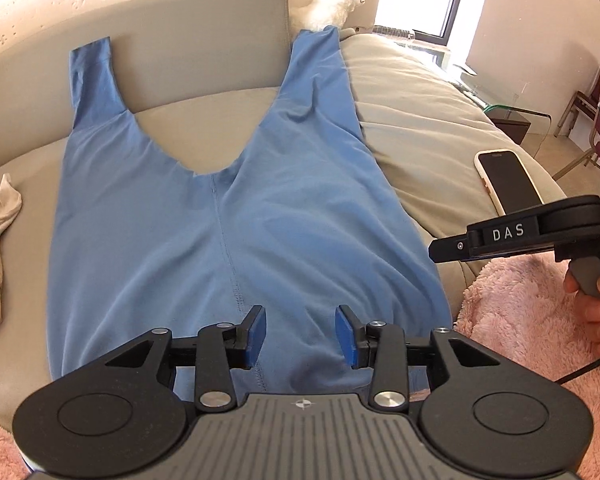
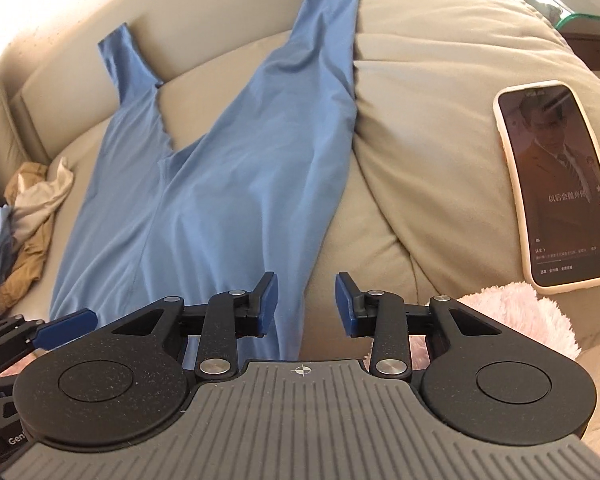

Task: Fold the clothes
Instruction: 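Pinch the waistband with both grippers, tug it straight, then open, then move the right gripper along the trouser leg toward the toy sheep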

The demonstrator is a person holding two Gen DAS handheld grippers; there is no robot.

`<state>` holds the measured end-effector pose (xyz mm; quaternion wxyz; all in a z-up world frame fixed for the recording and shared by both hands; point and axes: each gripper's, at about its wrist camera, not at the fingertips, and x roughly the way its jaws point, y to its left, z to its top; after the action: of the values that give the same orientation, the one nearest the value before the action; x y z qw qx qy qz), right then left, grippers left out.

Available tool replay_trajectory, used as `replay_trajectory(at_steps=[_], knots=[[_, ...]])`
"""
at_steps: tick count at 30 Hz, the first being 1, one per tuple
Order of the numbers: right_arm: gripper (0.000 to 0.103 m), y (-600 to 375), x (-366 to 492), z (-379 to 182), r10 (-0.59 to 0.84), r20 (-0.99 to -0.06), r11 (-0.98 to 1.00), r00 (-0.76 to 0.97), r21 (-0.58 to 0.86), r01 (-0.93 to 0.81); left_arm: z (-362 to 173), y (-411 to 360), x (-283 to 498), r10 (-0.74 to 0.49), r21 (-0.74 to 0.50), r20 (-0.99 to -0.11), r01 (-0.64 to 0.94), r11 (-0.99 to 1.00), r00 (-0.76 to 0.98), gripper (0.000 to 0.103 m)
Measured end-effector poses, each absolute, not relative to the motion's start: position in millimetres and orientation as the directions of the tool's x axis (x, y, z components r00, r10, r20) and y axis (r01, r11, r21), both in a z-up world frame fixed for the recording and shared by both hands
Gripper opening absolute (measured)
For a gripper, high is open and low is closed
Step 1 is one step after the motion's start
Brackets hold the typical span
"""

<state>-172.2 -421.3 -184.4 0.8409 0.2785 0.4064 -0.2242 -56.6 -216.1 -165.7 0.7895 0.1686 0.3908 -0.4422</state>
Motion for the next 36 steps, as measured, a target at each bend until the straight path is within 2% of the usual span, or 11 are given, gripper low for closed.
replay_trajectory(at_steps=[6, 11, 22, 26, 28, 36], knots=[[0.042, -433.4, -170.1, -192.5, -0.13, -0.812, 0.717, 0.568, 0.319, 0.62, -169.9, -227.8, -51.7, -0.528, -0.084, -0.798, 0.814, 0.575, 0.29, 0.039], [0.043, -446.2, -161.3, -195.9, -0.14, -0.792, 0.715, 0.594, 0.334, 0.614, -171.2, -237.3, -51.9, -0.525, -0.081, -0.803, 0.822, 0.564, 0.281, 0.044], [0.043, -519.9, -118.1, -212.5, -0.3, -0.658, 0.639, 0.691, 0.398, 0.658, -175.3, -279.6, -47.0, -0.532, -0.063, -0.804, 0.851, 0.522, 0.266, 0.046], [0.041, -546.6, -95.2, -225.7, -0.323, -0.644, 0.653, 0.693, 0.379, 0.656, -175.3, -306.0, -34.7, -0.537, -0.061, -0.8, 0.855, 0.516, 0.267, 0.046], [0.034, -561.7, -82.4, -233.8, -0.301, -0.657, 0.658, 0.691, 0.382, 0.649, -175.1, -325.4, -24.2, -0.537, -0.06, -0.797, 0.849, 0.524, 0.276, 0.045], [0.031, -600.9, -42.6, -234.4, -0.256, -0.62, 0.735, 0.741, 0.373, 0.566, -195.1, -421.4, 38.4, -0.526, -0.105, -0.794, 0.783, 0.613, 0.306, 0.043]])
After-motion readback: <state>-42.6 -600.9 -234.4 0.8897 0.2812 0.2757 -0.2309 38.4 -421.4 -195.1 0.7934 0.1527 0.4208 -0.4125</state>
